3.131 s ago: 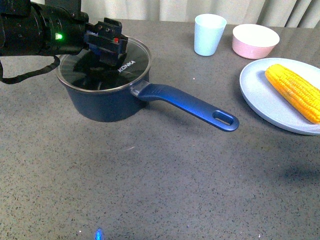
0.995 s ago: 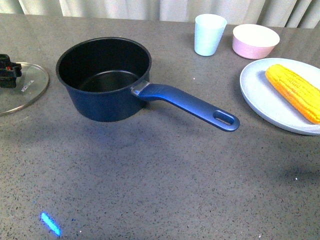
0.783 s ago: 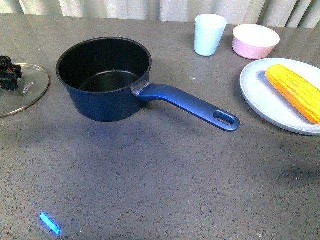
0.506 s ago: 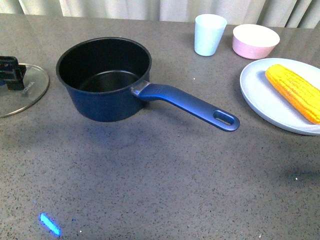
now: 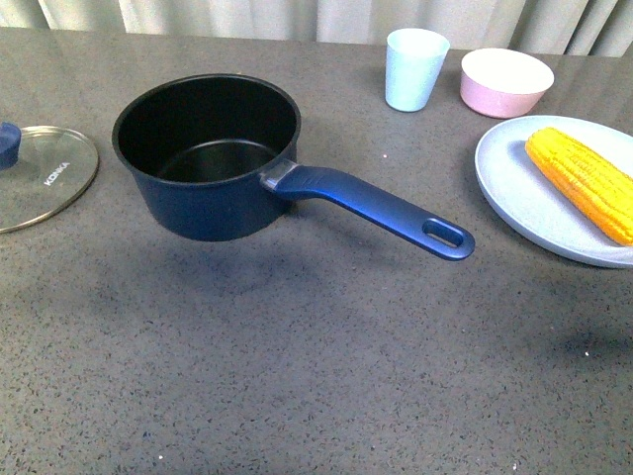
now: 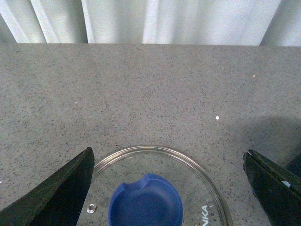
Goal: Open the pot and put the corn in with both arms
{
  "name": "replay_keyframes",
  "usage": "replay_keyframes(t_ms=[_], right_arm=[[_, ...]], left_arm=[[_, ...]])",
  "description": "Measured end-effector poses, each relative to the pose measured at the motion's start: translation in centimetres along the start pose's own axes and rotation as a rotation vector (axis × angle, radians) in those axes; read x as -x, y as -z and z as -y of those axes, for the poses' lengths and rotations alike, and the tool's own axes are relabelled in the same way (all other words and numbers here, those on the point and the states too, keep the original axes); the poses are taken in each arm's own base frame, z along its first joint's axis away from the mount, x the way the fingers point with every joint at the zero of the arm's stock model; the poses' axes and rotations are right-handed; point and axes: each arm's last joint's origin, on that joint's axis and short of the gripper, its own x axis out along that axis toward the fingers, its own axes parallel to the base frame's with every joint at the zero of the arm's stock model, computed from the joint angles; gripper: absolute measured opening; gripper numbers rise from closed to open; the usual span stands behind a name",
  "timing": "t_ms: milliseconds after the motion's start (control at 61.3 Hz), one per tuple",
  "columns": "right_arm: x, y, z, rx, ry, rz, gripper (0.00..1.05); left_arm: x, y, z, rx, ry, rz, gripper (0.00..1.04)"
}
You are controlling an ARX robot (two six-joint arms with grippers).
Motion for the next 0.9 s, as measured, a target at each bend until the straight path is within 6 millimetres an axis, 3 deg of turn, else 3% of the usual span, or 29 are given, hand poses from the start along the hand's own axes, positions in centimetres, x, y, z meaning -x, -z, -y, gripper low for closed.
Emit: replay_keyframes(t_ms=[179,391,652,897], right_arm=[[0.0,0.0,0.0,0.0,0.0,0.0,0.96],[0.0,0.0,0.0,0.0,0.0,0.0,0.96],[0.0,0.0,0.0,0.0,0.0,0.0,0.96],[0.0,0.0,0.0,0.0,0.0,0.0,0.96]], left_arm=[[6.3,-0.7,3.4,-0.001,0.01,0.066,0.38],[10.1,-0.9,4.8,0.0,0.01,0.063,0.02],[13.7,-2.1,5.8,0.002,0.011,0.065,0.02],[16.2,-1.8,7.1,0.001,0.012,0.058,0.02]])
